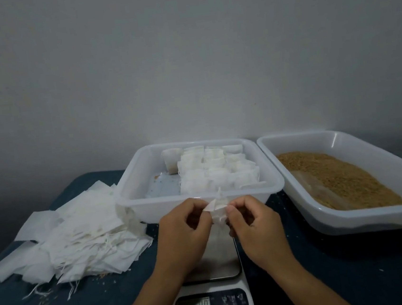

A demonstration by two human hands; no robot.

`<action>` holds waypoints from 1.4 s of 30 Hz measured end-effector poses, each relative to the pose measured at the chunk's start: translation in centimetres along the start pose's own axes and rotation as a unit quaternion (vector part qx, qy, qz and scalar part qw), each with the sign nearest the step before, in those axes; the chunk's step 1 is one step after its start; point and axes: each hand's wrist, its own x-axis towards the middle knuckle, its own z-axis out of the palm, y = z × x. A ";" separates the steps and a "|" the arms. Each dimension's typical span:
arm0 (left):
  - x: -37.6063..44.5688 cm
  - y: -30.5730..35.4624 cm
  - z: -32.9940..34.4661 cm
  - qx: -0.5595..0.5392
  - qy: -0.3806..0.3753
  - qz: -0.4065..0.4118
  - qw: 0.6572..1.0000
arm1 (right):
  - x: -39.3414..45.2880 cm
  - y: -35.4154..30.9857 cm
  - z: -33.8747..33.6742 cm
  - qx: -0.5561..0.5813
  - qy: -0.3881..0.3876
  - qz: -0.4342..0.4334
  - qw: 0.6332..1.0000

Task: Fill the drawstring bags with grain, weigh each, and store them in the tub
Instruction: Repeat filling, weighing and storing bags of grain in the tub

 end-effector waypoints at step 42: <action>0.1 1.5 -2.5 -0.175 -0.369 -0.048 0.911 | 0.0 -1.6 -2.9 -0.117 -0.126 -0.270 0.947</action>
